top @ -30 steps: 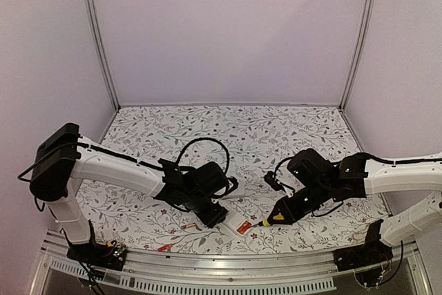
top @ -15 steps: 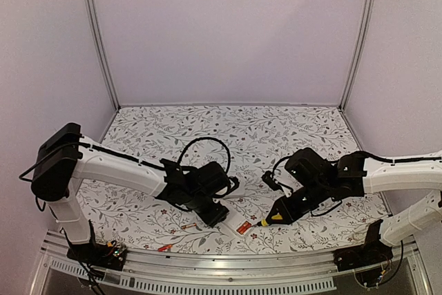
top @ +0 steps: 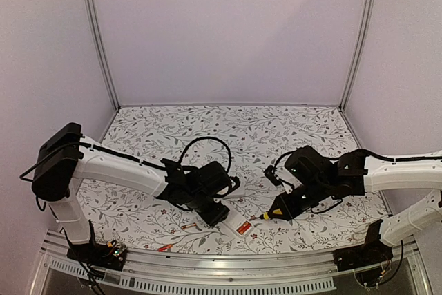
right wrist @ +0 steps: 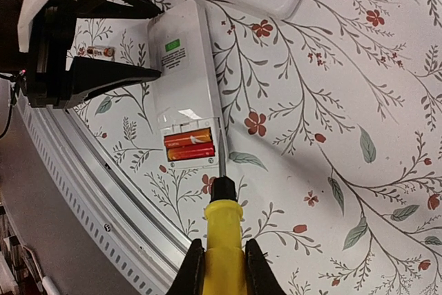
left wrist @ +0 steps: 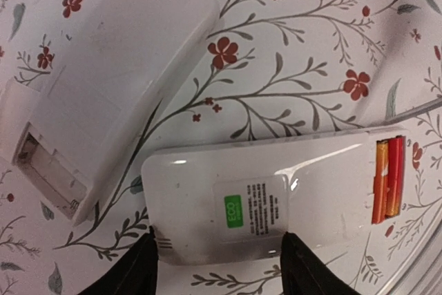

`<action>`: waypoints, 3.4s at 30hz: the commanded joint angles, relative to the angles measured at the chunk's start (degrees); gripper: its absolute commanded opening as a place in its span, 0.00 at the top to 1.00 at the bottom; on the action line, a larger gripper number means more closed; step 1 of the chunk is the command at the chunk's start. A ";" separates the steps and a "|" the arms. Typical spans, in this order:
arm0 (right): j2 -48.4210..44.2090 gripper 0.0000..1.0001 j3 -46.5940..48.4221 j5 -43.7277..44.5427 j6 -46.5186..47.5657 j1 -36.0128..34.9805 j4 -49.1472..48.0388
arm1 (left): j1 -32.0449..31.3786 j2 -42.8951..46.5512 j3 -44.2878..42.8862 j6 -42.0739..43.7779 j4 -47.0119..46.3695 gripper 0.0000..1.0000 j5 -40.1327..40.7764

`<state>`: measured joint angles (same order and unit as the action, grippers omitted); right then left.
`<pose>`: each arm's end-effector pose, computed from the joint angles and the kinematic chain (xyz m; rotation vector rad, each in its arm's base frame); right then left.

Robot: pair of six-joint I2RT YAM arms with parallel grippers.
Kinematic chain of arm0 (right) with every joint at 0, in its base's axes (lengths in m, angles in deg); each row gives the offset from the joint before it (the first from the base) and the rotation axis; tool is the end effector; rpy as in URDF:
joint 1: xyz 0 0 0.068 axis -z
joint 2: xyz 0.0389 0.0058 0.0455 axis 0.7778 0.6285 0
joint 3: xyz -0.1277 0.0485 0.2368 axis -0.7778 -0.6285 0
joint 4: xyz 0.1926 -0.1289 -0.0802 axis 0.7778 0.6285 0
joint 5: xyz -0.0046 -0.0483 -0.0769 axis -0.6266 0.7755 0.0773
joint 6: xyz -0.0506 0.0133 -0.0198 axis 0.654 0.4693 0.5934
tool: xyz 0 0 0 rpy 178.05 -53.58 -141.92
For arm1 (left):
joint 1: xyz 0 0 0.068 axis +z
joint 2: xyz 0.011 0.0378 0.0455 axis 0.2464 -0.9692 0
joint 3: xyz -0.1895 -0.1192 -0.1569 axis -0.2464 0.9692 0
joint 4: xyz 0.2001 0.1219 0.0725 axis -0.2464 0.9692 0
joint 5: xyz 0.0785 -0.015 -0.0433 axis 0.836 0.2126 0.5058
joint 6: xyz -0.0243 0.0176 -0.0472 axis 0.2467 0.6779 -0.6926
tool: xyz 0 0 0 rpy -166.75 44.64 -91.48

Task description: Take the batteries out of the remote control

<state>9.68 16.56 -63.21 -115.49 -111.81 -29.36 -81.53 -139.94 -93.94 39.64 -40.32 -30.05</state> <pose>0.1076 0.2054 0.2185 -0.8113 2.6566 0.7278 0.1343 -0.3089 0.1579 1.0892 2.5089 -0.2950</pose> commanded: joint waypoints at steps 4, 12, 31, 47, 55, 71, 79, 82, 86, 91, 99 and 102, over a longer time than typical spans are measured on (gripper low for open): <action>1.54 1.00 1.19 1.04 0.99 -0.66 0.92 | -1.03 -2.83 0.27 0.57 2.15 0.40 0.66; -0.12 1.00 2.66 2.47 0.72 -0.95 0.99 | -1.08 -3.04 0.00 0.68 2.24 0.41 0.75; 0.41 1.00 1.02 0.84 0.12 -2.09 0.97 | -1.19 -3.34 -0.26 0.84 2.88 0.41 1.18; 2.09 1.00 0.32 1.30 0.50 -2.18 1.49 | -1.20 -3.41 -0.44 0.90 2.94 0.41 1.28; 2.64 1.00 -1.16 -0.33 0.05 -2.18 -0.58 | -1.36 -4.02 -0.31 1.07 2.91 0.41 1.01; -0.83 1.00 -12.61 -17.50 -7.00 4.24 -17.97 | -1.51 -4.55 1.96 0.17 1.31 0.43 -0.77; -0.47 1.00 -14.75 -22.33 -10.02 5.64 -24.85 | -2.45 -5.20 3.10 -1.38 0.84 0.45 -2.07; -0.33 1.00 -14.80 -22.40 -10.84 5.73 -26.08 | -2.84 -5.42 3.77 -2.29 1.05 0.45 -2.26; -0.27 1.00 -14.95 -22.00 -11.72 5.69 -27.09 | -3.30 -5.43 5.14 -3.53 1.28 0.48 -2.42; -0.32 1.00 -14.76 -21.21 -12.23 5.73 -26.51 | -3.75 -4.96 5.96 -4.96 1.25 0.48 -2.14; -2.26 1.00 -10.07 -15.27 -6.66 5.25 -15.93 | -2.70 -1.72 5.10 -6.07 0.53 0.42 -4.26; -3.77 1.00 -9.27 -11.83 -7.27 5.21 -13.44 | -2.18 1.50 5.50 -7.11 0.64 0.42 -7.34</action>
<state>8.50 5.02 -80.48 -123.97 -106.19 -47.83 -83.96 -139.46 -91.25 34.79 -46.49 -29.79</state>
